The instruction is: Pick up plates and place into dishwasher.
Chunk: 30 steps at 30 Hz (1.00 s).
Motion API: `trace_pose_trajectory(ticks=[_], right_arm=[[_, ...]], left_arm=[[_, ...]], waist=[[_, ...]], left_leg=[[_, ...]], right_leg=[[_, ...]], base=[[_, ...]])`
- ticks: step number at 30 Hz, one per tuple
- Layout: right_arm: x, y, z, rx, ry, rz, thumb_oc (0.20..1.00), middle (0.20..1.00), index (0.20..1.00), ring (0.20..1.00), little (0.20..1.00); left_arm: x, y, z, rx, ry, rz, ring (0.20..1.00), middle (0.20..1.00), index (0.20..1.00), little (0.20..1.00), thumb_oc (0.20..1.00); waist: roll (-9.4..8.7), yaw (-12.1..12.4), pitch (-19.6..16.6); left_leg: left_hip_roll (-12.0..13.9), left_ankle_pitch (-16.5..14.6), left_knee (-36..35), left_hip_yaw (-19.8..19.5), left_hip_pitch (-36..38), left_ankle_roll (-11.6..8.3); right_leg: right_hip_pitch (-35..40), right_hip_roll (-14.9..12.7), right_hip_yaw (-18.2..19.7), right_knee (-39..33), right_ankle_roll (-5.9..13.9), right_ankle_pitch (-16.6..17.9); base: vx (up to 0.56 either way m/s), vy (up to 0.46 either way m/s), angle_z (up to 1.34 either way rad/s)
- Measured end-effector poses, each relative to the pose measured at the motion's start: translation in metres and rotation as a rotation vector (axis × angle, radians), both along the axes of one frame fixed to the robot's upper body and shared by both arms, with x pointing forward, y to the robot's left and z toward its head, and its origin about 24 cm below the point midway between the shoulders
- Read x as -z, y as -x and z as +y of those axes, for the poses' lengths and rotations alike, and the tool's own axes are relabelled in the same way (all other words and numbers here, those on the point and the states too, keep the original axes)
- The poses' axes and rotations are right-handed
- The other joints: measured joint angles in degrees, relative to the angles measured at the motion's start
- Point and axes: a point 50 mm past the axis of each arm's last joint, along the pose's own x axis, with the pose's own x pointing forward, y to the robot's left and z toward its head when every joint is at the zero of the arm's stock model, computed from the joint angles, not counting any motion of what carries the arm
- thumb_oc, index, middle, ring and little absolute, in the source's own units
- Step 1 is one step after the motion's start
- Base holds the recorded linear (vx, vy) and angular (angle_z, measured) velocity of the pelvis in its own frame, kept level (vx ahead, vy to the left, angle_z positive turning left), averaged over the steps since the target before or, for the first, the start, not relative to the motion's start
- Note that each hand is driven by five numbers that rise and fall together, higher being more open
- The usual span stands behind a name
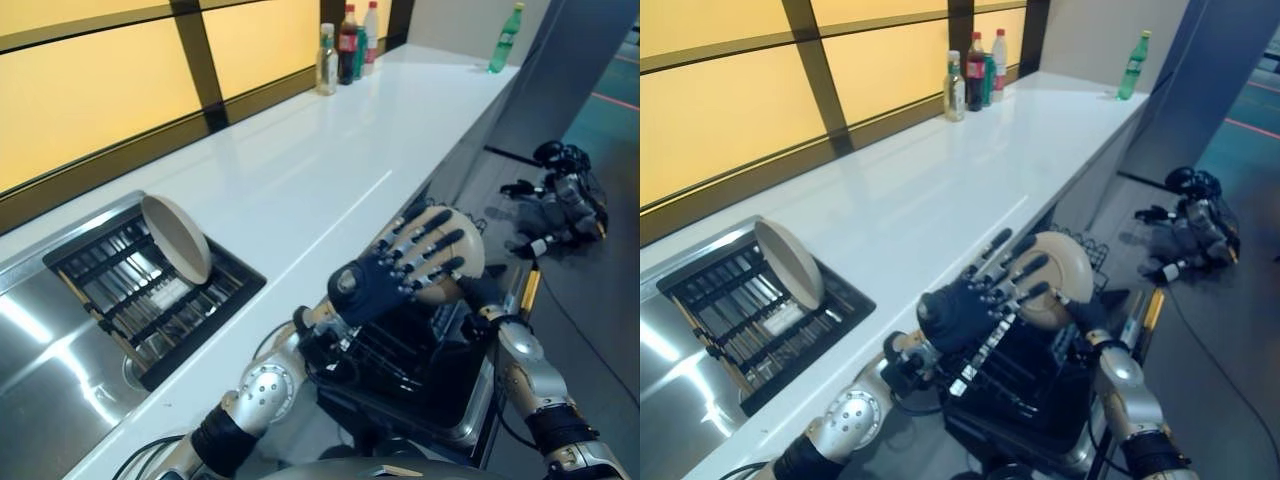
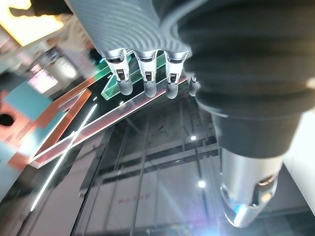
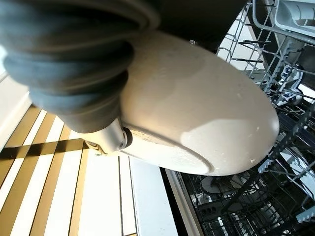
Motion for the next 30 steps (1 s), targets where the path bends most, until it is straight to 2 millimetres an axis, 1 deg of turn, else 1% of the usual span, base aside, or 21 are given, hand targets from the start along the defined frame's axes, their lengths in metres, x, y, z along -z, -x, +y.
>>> trace_pose_trajectory(ticks=[3, 6, 8, 11, 13, 15, 17, 19, 21, 24, 25, 28, 30], right_arm=[[0.000, 0.000, 0.000, -0.006, 0.020, 0.001, 0.200, 0.200, 0.200, 0.200, 0.200], [0.000, 0.000, 0.000, -0.007, 0.026, 0.002, 0.200, 0.200, 0.200, 0.200, 0.200], [0.000, 0.000, -0.001, -0.011, 0.048, 0.002, 0.200, 0.200, 0.200, 0.200, 0.200], [-0.001, 0.000, -0.003, -0.018, 0.080, -0.001, 0.200, 0.200, 0.200, 0.200, 0.200], [-0.004, 0.000, -0.009, -0.008, 0.110, -0.006, 0.200, 0.200, 0.200, 0.200, 0.200], [-0.006, 0.000, -0.015, -0.006, 0.134, -0.003, 0.200, 0.200, 0.200, 0.200, 0.200], [-0.008, 0.000, -0.022, 0.004, 0.154, 0.001, 0.200, 0.200, 0.200, 0.200, 0.200], [-0.007, 0.002, -0.033, 0.013, 0.202, 0.029, 0.200, 0.200, 0.200, 0.200, 0.200], [-0.006, 0.003, -0.039, 0.009, 0.236, 0.050, 0.200, 0.200, 0.200, 0.200, 0.200], [0.002, 0.007, -0.050, 0.009, 0.284, 0.115, 0.200, 0.200, 0.200, 0.200, 0.200], [0.006, 0.009, -0.055, 0.019, 0.290, 0.140, 0.200, 0.200, 0.200, 0.200, 0.200], [0.010, 0.011, -0.059, 0.031, 0.291, 0.170, 0.200, 0.200, 0.200, 0.200, 0.200], [0.014, 0.013, -0.061, 0.039, 0.290, 0.190, 0.200, 0.200, 0.200, 0.200, 0.200]], left_arm=[[0.003, -0.001, -0.001, -0.001, -0.008, 0.012, 1.000, 1.000, 1.000, 1.000, 1.000], [0.018, -0.005, 0.001, -0.043, -0.085, 0.032, 1.000, 1.000, 1.000, 1.000, 1.000], [0.035, -0.008, 0.006, -0.096, -0.187, 0.033, 1.000, 1.000, 1.000, 1.000, 1.000], [0.062, -0.003, 0.018, -0.150, -0.325, 0.054, 1.000, 1.000, 1.000, 1.000, 1.000], [0.082, 0.003, 0.029, -0.168, -0.377, 0.116, 1.000, 1.000, 1.000, 1.000, 1.000], [0.091, 0.008, 0.033, -0.159, -0.389, 0.132, 1.000, 1.000, 1.000, 1.000, 1.000], [0.097, 0.010, 0.037, -0.156, -0.407, 0.128, 1.000, 1.000, 1.000, 1.000, 1.000], [0.103, 0.013, 0.039, -0.147, -0.434, 0.123, 1.000, 1.000, 1.000, 1.000, 1.000], [0.108, 0.015, 0.044, -0.146, -0.455, 0.133, 1.000, 1.000, 1.000, 1.000, 1.000], [0.116, 0.019, 0.054, -0.132, -0.507, 0.134, 1.000, 1.000, 1.000, 1.000, 1.000], [0.119, 0.020, 0.057, -0.125, -0.534, 0.124, 1.000, 1.000, 1.000, 1.000, 1.000], [0.124, 0.020, 0.067, -0.103, -0.592, 0.114, 1.000, 1.000, 1.000, 1.000, 1.000], [0.127, 0.020, 0.073, -0.095, -0.616, 0.117, 1.000, 1.000, 1.000, 1.000, 1.000]], waist=[[0.05, -0.31, -0.03], [0.16, -0.11, -0.10], [0.26, -0.15, -0.09], [0.51, -0.09, 0.05], [0.88, 0.07, 0.42], [1.26, 0.36, 0.78], [1.36, 0.52, 1.28], [1.34, 1.46, 1.81], [1.13, 1.63, 2.61], [0.36, 2.55, 3.79], [0.08, 3.42, 4.27], [-0.33, 4.21, 4.92], [-0.48, 4.83, 5.21]], left_leg=[[-0.04, -0.04, -0.52, 0.38, 0.26, 0.05], [0.04, -0.03, -0.77, 0.75, 0.81, 0.05], [0.04, -0.02, -0.85, 0.86, 0.80, 0.04], [0.11, -0.01, -0.80, 0.86, 0.74, 0.03], [0.10, 0.01, -0.67, 0.84, 0.67, -0.01], [0.14, -0.02, -0.46, 0.61, -0.03, 0.01], [0.21, -0.06, 0.04, -0.01, -0.48, -0.01], [0.40, -0.13, 0.89, -0.21, -1.20, -0.11], [0.55, -0.22, 1.69, -0.83, -2.01, -0.22], [1.09, -0.50, 3.28, -2.00, -3.20, -0.60], [1.43, -0.61, 3.79, -2.10, -3.59, -0.76], [1.91, -1.00, 6.44, -3.34, -6.48, -1.14], [2.40, -1.54, 8.49, -4.10, -8.37, -1.28]], right_leg=[[0.00, 0.01, 0.31, -0.04, 0.03, 0.00], [0.25, 0.08, 0.37, -0.06, 0.03, 0.00], [0.16, 0.02, 0.36, -0.10, 0.04, -0.01], [0.15, 0.04, 0.32, -0.15, 0.03, -0.02], [0.15, -0.01, 0.24, -0.22, 0.03, -0.02], [0.10, -0.09, 0.03, -0.27, 0.03, -0.02], [-0.12, -0.15, -0.52, -0.31, 0.22, -0.18], [-0.38, -0.03, -0.81, -0.31, -0.07, 0.03], [-0.37, -0.02, -1.43, -0.23, -0.14, 0.04], [-0.51, -0.10, -2.90, -0.15, -0.19, -0.14], [-0.63, -0.02, -3.18, 0.03, -0.37, -0.04], [-2.32, 0.23, -4.62, 0.96, -0.96, -0.37], [-2.94, 0.50, -5.33, 1.32, -1.13, 0.03]], base=[[0.01, -0.005, -0.08], [0.00, -0.013, -0.03], [0.01, -0.034, -0.01], [0.01, -0.048, 0.00], [0.01, -0.071, 0.03], [0.00, -0.094, 0.07], [-0.01, -0.106, 0.12], [-0.01, -0.096, 0.09], [0.00, -0.130, 0.14], [-0.02, -0.144, 0.16], [-0.04, -0.132, 0.11], [-0.05, -0.106, 0.17], [-0.01, -0.098, 0.19]])
